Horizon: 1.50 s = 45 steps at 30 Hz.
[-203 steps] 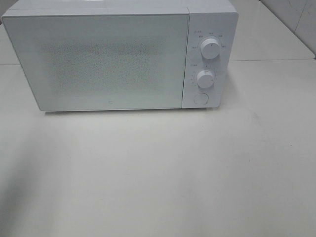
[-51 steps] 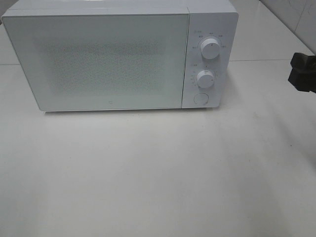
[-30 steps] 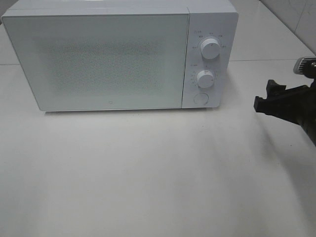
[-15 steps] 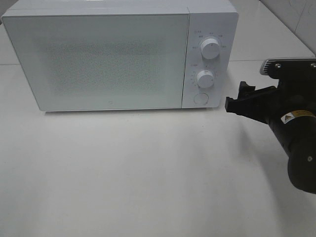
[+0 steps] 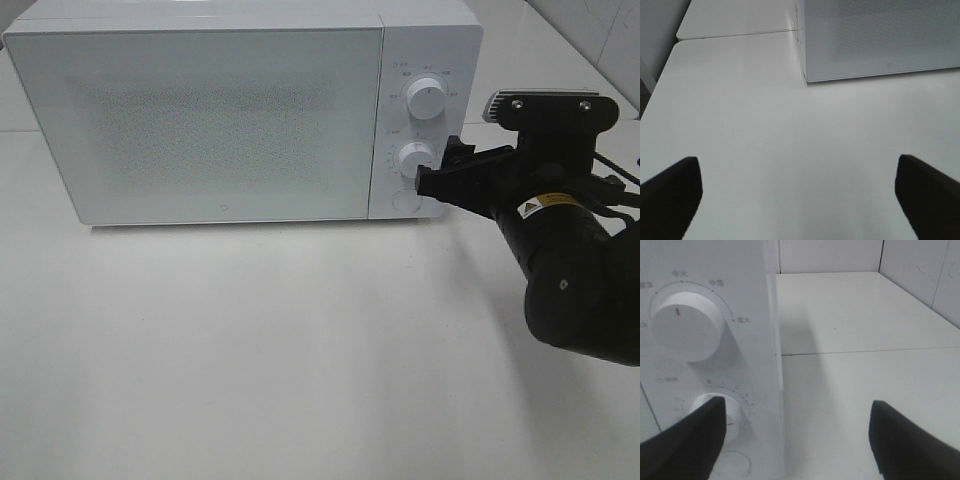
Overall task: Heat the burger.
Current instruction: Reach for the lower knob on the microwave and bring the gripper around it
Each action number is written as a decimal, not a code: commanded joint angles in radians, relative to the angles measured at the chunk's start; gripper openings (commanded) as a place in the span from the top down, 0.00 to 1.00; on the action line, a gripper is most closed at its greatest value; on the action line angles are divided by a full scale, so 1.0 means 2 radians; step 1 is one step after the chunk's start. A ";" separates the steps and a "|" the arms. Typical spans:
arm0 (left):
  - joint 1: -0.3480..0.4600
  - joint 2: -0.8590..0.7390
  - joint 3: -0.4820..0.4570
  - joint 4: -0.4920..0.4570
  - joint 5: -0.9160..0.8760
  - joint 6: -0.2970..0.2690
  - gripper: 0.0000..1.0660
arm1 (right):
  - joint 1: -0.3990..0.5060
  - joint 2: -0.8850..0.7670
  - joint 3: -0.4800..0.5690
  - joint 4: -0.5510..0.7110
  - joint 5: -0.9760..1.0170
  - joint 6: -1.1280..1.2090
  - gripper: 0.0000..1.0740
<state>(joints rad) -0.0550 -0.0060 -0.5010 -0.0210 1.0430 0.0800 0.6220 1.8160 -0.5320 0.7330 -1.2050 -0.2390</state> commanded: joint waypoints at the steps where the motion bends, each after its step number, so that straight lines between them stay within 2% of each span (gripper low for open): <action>1: 0.001 -0.011 0.001 -0.003 -0.002 -0.002 0.08 | 0.011 0.001 -0.009 -0.001 -0.021 0.002 0.29; 16: 0.001 -0.011 0.001 0.001 -0.002 -0.002 0.08 | 0.057 0.047 -0.056 0.016 -0.026 -0.015 0.29; 33: 0.001 -0.011 0.001 0.015 -0.002 -0.002 0.08 | 0.057 0.112 -0.114 0.022 -0.037 -0.046 0.30; 45: 0.001 -0.011 0.002 0.016 -0.001 -0.002 0.08 | 0.051 0.131 -0.129 0.020 -0.035 -0.063 0.30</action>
<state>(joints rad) -0.0550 -0.0060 -0.5010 0.0050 1.0430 0.0800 0.7320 2.0750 -0.7840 0.7800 -1.2060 -0.3460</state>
